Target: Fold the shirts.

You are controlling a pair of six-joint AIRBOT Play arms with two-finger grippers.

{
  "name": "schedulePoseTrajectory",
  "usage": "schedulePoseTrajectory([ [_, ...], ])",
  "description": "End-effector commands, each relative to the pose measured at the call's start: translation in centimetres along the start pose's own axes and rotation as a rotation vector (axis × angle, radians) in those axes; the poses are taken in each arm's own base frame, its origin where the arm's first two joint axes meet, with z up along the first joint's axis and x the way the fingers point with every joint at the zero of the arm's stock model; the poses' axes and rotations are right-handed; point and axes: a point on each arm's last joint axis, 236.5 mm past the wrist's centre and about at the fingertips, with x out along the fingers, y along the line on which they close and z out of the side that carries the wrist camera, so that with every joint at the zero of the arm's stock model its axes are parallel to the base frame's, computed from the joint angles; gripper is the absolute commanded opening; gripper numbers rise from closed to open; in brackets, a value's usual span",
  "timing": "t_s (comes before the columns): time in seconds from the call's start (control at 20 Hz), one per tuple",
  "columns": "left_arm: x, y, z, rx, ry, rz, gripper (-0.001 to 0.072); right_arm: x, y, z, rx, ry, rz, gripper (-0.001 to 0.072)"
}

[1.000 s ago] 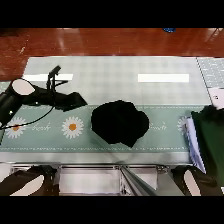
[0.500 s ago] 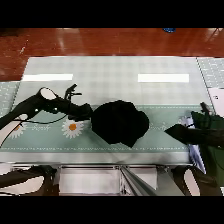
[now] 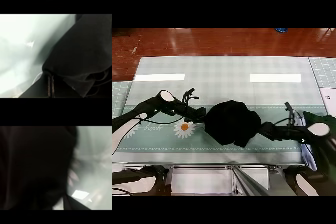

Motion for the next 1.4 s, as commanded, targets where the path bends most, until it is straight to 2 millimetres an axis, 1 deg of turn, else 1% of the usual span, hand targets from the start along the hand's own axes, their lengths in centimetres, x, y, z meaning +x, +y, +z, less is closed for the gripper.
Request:
schedulePoseTrajectory([
  [0.0,0.1,0.0,-0.1,0.005,0.007,-0.001,0.0018,3.6,1.1,2.2,0.013,-0.045,0.037,0.0395],
  [0.05,0.1,0.0,-0.1,0.005,0.007,-0.001,0.0018,4.6,1.6,2.2,-0.004,-0.015,0.044,0.0386],
  [0.1,0.1,0.0,-0.1,0.005,0.007,-0.001,0.0018,5.5,2.3,2.0,-0.026,0.023,0.058,0.0268],
  [0.15,0.1,0.0,-0.1,0.005,0.006,-0.001,0.0018,6.2,3.3,1.5,-0.070,0.075,0.082,0.0080],
  [0.2,0.0,-0.1,0.0,0.008,0.003,-0.002,0.0018,6.3,4.6,1.1,-0.130,0.122,0.112,0.0019],
  [0.25,-0.3,-0.4,0.3,0.012,-0.003,-0.008,0.0017,6.0,6.0,1.2,-0.184,0.151,0.137,0.0019],
  [0.3,-1.0,-0.9,1.0,0.023,-0.017,-0.017,0.0017,5.3,7.3,1.9,-0.231,0.155,0.151,0.0018],
  [0.35,-2.2,-1.8,2.0,0.041,-0.043,-0.033,0.0017,4.0,8.9,3.3,-0.277,0.141,0.156,0.0018],
  [0.4,-4.1,-2.9,3.5,0.067,-0.087,-0.051,0.0017,2.3,10.4,4.9,-0.323,0.116,0.153,0.0018],
  [0.45,-6.7,-4.5,5.4,0.104,-0.154,-0.071,0.0017,-0.1,12.3,6.9,-0.381,0.077,0.142,0.0018],
  [0.5,-10.2,-6.5,7.4,0.147,-0.242,-0.095,0.0017,-2.9,14.1,9.0,-0.439,0.024,0.124,0.0018],
  [0.55,-14.1,-8.5,9.3,0.175,-0.338,-0.118,0.0017,-6.3,16.3,11.2,-0.502,-0.046,0.102,0.0018],
  [0.6,-18.8,-10.7,11.1,0.209,-0.452,-0.135,0.0017,-9.8,18.4,13.1,-0.559,-0.119,0.082,0.0018],
  [0.65,-23.5,-12.7,12.3,0.246,-0.561,-0.148,0.0017,-13.6,21.0,14.5,-0.619,-0.196,0.071,0.0018],
  [0.7,-28.6,-15.0,12.9,0.287,-0.677,-0.160,0.0017,-17.2,23.7,15.3,-0.679,-0.269,0.071,0.0018],
  [0.75,-33.3,-17.1,12.9,0.331,-0.781,-0.168,0.0017,-20.4,26.2,15.5,-0.735,-0.336,0.075,0.0018],
  [0.8,-38.1,-19.3,12.2,0.379,-0.887,-0.175,0.0017,-23.2,28.5,15.2,-0.792,-0.397,0.076,0.0018],
  [0.85,-42.1,-21.3,11.0,0.428,-0.980,-0.176,0.0017,-25.9,30.7,14.3,-0.859,-0.450,0.080,0.0018],
  [0.9,-46.1,-23.3,9.3,0.487,-1.074,-0.172,0.0017,-28.1,32.7,13.1,-0.920,-0.495,0.081,0.0018],
  [1.0,-52.1,-26.7,4.9,0.595,-1.234,-0.152,0.0017,-31.6,35.1,10.7,-1.008,-0.575,0.067,0.0018],
  [1.05,-54.5,-28.1,2.3,0.643,-1.307,-0.138,0.0017,-32.9,35.7,9.5,-1.039,-0.613,0.049,0.0018],
  [1.1,-56.2,-29.3,-0.1,0.681,-1.368,-0.123,0.0017,-34.2,35.7,8.5,-1.059,-0.657,0.013,0.0018],
  [1.2,-58.4,-30.7,-4.9,0.734,-1.466,-0.086,0.0017,-36.5,35.1,6.5,-1.073,-0.733,-0.067,0.0018],
  [1.3,-59.2,-31.7,-9.4,0.788,-1.543,-0.017,0.0017,-39.2,34.7,4.4,-1.087,-0.833,-0.138,0.0018],
  [1.35,-59.3,-32.0,-11.4,0.806,-1.571,0.018,0.0017,-40.5,34.5,3.4,-1.091,-0.881,-0.165,0.0018],
])
